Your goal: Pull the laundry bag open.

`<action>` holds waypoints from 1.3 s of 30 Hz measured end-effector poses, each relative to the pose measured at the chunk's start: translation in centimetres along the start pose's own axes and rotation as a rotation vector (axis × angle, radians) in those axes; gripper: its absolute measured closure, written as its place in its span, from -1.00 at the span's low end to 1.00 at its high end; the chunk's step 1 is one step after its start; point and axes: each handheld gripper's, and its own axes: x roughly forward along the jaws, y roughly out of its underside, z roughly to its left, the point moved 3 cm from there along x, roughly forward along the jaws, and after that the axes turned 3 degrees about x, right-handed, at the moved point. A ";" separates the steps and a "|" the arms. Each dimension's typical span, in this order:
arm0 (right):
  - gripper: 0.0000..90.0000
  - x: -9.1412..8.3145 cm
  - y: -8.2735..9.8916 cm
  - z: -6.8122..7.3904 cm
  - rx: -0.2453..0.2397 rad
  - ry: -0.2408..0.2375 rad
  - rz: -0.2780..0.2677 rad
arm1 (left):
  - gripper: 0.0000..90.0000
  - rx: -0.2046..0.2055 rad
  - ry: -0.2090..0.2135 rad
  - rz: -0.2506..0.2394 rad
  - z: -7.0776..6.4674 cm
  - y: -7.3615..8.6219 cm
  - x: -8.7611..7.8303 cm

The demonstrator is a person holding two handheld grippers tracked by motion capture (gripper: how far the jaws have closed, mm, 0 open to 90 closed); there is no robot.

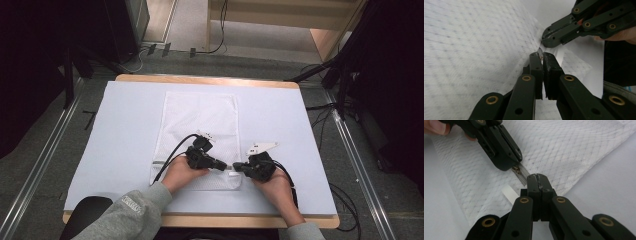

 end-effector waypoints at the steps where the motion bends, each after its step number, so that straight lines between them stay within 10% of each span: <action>1: 1.00 0.0 0.0 0.0 0.000 -0.002 -0.001 | 0.96 0.004 -0.003 0.002 0.0 0.0 0.0; 39: 1.00 0.0 0.2 -0.2 0.006 -0.017 -0.007 | 0.95 -0.044 0.024 0.055 1.1 0.3 -2.4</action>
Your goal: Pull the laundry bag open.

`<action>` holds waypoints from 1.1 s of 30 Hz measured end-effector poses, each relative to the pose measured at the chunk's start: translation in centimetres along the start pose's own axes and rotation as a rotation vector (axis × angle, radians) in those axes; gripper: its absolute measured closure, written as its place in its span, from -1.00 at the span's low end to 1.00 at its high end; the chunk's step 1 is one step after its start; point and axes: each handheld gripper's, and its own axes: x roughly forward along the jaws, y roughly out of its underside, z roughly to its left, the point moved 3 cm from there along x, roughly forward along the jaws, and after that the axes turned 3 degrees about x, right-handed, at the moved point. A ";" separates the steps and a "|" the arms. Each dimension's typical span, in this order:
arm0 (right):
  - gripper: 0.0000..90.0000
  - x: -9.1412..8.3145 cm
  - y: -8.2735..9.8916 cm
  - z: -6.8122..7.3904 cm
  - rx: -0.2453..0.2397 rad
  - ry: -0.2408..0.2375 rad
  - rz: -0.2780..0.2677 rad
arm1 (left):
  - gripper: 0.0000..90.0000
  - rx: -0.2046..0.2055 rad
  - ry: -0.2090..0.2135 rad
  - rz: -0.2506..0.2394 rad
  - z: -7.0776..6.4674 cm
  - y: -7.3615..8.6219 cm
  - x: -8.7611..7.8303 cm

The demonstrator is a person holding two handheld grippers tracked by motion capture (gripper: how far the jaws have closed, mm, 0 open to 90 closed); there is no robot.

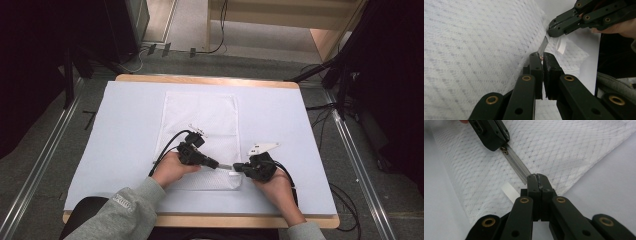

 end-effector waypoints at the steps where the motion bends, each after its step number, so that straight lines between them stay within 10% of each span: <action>1: 1.00 0.0 0.0 0.0 0.000 0.000 0.000 | 0.96 -0.001 0.003 -0.001 0.0 0.0 -0.1; 33: 1.00 0.0 -0.1 0.0 0.001 -0.005 0.009 | 0.95 -0.029 0.004 0.010 0.6 0.7 -2.0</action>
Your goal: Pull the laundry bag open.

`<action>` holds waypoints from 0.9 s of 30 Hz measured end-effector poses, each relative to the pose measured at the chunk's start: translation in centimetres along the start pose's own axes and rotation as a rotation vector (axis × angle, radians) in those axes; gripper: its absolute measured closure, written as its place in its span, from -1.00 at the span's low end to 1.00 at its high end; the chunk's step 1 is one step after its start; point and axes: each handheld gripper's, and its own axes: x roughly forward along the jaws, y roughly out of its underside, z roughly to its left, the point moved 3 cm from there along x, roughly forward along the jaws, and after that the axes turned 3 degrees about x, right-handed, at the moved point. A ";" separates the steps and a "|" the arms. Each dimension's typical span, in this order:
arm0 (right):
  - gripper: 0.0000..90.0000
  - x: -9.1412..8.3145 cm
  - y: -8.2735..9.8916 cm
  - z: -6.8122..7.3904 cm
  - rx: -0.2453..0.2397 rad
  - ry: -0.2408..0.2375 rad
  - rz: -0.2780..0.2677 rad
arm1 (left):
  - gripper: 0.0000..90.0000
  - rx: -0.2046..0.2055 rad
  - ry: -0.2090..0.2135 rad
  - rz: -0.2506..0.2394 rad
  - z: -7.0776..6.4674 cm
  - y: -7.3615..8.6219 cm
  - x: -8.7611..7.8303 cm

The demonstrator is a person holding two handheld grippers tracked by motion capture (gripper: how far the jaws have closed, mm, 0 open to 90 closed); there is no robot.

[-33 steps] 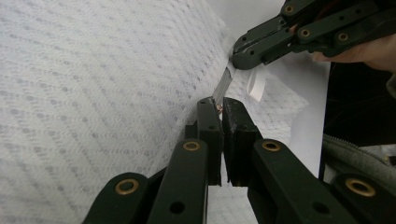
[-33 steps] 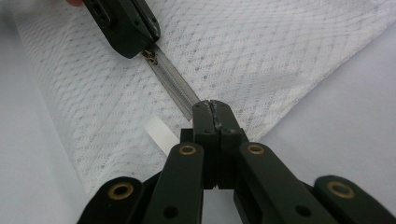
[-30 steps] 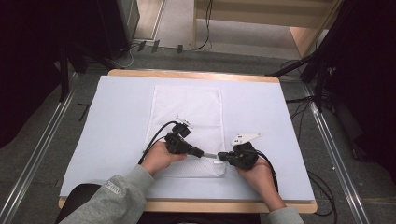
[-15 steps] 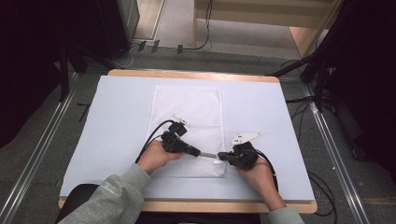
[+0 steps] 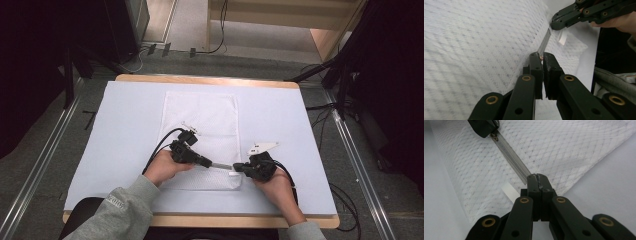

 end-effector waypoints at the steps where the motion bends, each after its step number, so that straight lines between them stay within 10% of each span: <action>1: 1.00 0.0 0.0 0.0 0.000 0.000 0.000 | 0.95 0.003 -0.005 0.002 0.1 0.0 -0.1; 27: 1.00 0.0 0.0 0.0 -0.001 -0.004 -0.001 | 0.95 0.020 -0.022 0.015 -0.2 0.5 -1.6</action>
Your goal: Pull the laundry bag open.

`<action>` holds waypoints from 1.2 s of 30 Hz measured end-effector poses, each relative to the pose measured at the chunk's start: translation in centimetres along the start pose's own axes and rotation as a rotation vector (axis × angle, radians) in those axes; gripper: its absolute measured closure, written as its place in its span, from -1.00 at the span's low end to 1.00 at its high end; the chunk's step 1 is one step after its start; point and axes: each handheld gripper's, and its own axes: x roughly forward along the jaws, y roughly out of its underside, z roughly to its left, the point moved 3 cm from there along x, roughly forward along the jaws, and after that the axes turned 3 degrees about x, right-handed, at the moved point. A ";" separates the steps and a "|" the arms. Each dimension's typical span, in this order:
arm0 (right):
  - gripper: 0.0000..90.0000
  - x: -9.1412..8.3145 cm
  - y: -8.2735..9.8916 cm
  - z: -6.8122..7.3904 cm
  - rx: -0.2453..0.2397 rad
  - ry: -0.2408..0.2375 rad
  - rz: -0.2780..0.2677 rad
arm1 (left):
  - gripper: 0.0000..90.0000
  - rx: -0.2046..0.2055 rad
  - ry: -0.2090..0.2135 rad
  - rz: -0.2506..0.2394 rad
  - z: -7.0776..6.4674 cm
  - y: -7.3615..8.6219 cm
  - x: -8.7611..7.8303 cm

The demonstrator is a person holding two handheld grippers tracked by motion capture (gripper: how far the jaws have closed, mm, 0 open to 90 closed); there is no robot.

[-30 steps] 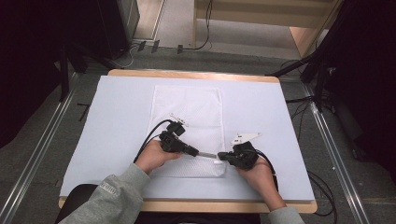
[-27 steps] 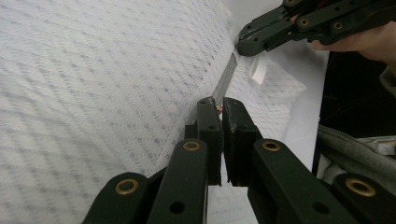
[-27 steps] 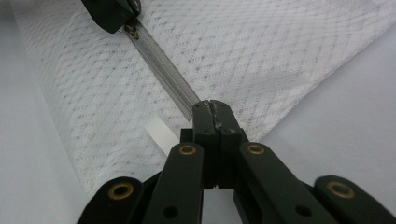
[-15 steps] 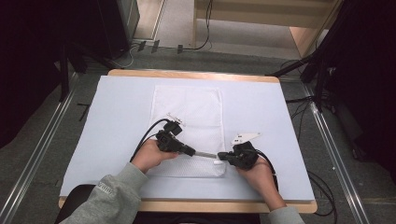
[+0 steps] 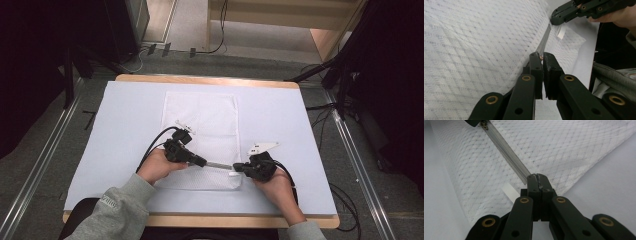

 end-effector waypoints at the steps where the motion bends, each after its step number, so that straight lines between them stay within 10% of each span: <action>1: 1.00 0.0 0.0 0.0 0.000 0.000 0.000 | 0.95 -0.002 0.000 0.000 0.1 0.0 -0.1; 36: 1.00 0.0 0.0 0.0 0.005 -0.004 -0.002 | 0.95 -0.034 0.007 0.000 1.1 1.4 -2.6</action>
